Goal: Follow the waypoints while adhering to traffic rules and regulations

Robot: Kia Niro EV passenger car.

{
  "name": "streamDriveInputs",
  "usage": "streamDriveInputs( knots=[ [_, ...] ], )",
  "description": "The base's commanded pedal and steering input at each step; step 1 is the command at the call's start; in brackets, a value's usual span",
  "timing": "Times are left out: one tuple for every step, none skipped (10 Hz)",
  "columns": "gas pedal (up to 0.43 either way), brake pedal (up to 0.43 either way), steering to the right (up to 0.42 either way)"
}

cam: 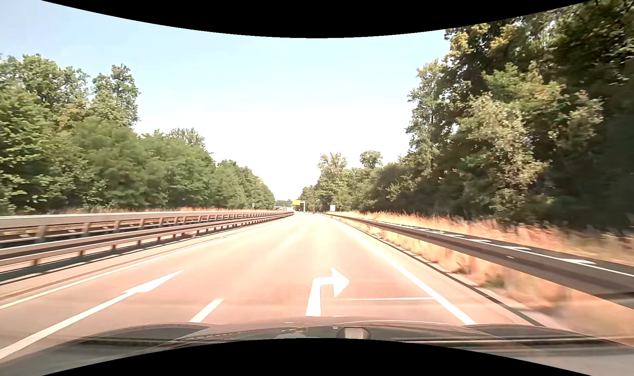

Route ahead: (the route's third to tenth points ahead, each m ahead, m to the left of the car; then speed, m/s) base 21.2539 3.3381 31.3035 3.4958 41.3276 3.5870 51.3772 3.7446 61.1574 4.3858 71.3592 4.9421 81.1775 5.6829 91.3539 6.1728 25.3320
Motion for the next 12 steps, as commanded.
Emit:
streamDriveInputs(
  knots=[
    [0.177, 0.0, -0.007],
    [0.169, 0.0, -0.007],
    [0.047, 0.0, -0.006],
    [0.0, 0.0, -0.005],
    [0.0, 0.0, -0.004],
    [0.0, 0.0, -0.004],
    [0.0, 0.0, -0.003],
    [0.0, 0.0, -0.003],
    [0.0, 0.0, -0.003],
    [0.0, 0.0, -0.003],
    [0.0, 0.0, -0.003],
    [0.0, 0.006, -0.003]
  ],
)
